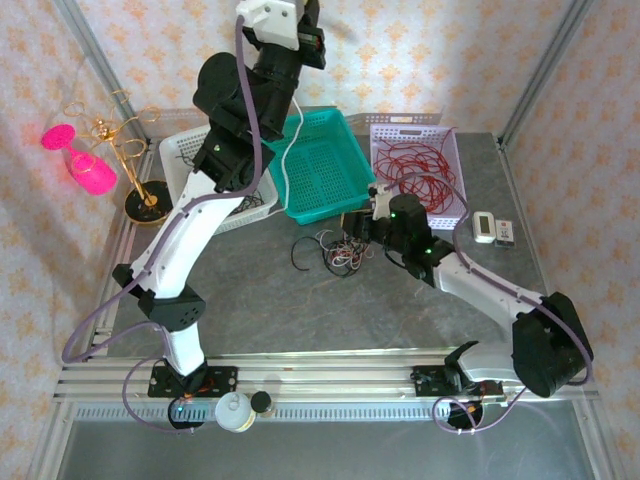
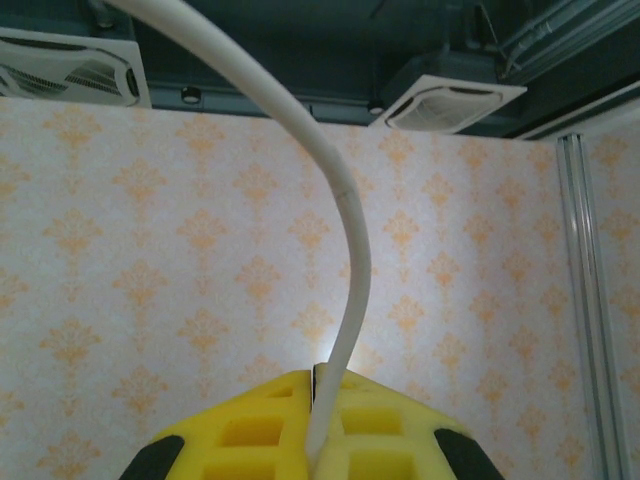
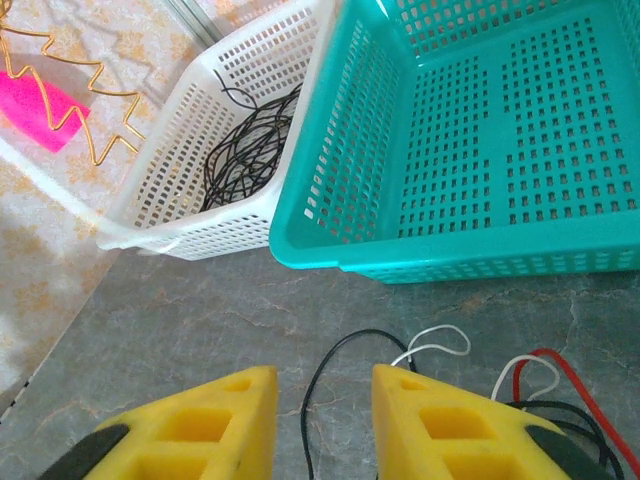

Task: Untangle the cables

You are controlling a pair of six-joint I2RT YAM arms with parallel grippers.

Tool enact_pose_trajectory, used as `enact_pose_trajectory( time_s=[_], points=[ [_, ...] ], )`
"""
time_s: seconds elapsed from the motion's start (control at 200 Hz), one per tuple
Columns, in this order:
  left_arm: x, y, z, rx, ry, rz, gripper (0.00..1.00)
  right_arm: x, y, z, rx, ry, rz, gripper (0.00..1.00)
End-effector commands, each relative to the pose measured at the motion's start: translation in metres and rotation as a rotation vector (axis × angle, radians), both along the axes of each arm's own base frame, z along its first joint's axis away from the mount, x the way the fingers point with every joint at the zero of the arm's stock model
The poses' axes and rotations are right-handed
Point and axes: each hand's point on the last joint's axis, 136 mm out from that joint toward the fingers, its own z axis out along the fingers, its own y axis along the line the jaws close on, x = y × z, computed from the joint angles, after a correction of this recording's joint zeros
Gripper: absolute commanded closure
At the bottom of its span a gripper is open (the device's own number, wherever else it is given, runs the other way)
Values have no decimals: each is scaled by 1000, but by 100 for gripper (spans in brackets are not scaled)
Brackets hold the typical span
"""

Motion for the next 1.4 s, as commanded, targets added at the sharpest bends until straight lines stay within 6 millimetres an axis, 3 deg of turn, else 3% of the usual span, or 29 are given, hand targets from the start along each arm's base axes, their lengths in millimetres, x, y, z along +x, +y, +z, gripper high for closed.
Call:
enact_pose_trajectory(
  time_s=[0.0, 0.15, 0.315, 0.33, 0.435, 0.506, 0.651, 0.716, 0.821, 0.966, 1.076, 1.156, 1.261, 1.397],
  points=[
    [-14, 21, 31, -89, -118, -35, 100, -8, 1, 2, 33, 11, 16, 68],
    [2, 27, 28, -110, -141, -52, 100, -10, -1, -1, 31, 17, 10, 68],
    [41, 28, 1, -113, -74, -39, 100, -11, -6, -3, 14, 12, -6, 68],
    [58, 21, -14, -100, -41, -37, 100, -11, -6, -3, 15, 10, -8, 68],
    [99, 15, -57, -102, 57, -27, 100, -12, -9, -2, 11, 17, -17, 68],
    [126, 11, -96, -126, 139, -44, 100, -13, -10, -3, -16, 39, -14, 67],
    [187, 3, -211, -151, 350, -52, 100, -18, -18, -2, -50, 45, -30, 66],
    [205, 6, -261, -179, 426, -28, 100, -22, -23, 5, -51, 32, -36, 65],
    [228, 11, -335, -259, 551, -8, 100, -26, -22, -1, -57, 54, -21, 62],
    [239, 20, -418, -349, 689, 31, 100, -23, -16, -18, -70, 119, -1, 59],
    [237, 23, -460, -382, 792, 39, 100, -16, -19, -28, -87, 140, -32, 57],
    [231, 23, -479, -377, 838, 36, 99, -9, -23, -37, -94, 159, -69, 56],
    [226, 27, -501, -351, 901, 59, 79, -1, -24, -42, -88, 187, -89, 55],
    [220, 32, -518, -338, 948, 50, 66, 5, -22, -47, -84, 200, -102, 55]
  ],
)
